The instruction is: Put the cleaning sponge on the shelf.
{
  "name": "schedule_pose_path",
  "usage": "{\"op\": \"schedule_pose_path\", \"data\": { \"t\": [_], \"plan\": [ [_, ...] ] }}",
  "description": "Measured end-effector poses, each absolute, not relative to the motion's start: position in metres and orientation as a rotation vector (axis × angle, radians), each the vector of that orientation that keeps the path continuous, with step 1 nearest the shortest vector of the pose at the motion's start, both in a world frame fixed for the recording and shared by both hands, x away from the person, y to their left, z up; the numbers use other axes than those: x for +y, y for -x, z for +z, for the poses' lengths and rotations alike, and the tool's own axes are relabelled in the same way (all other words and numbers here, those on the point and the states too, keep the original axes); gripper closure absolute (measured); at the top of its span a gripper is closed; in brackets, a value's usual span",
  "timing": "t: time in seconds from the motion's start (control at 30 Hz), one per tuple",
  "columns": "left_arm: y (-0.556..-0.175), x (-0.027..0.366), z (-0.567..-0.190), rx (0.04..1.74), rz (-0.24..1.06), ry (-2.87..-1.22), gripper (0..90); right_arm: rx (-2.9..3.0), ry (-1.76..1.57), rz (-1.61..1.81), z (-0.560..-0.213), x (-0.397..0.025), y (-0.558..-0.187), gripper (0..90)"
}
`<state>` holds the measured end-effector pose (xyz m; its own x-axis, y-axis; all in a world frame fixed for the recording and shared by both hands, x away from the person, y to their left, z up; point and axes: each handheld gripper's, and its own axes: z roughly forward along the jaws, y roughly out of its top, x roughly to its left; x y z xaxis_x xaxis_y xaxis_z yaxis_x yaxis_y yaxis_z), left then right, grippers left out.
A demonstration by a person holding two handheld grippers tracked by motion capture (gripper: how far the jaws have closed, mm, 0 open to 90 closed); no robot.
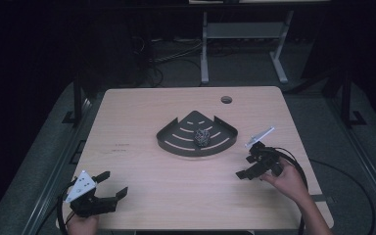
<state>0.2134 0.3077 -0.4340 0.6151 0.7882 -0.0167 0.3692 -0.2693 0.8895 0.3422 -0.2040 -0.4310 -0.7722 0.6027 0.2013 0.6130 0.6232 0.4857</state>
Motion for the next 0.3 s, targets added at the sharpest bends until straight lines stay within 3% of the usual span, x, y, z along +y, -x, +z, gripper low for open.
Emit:
{"op": "schedule_pose_path", "data": {
  "t": [0.3],
  "plan": [
    [-0.215, 0.307, -0.435, 0.925, 0.543, -1.878, 13.4, -2.827, 1.060, -0.860, -0.435, -0.213, -0.326, 17.3]
  ]
}}
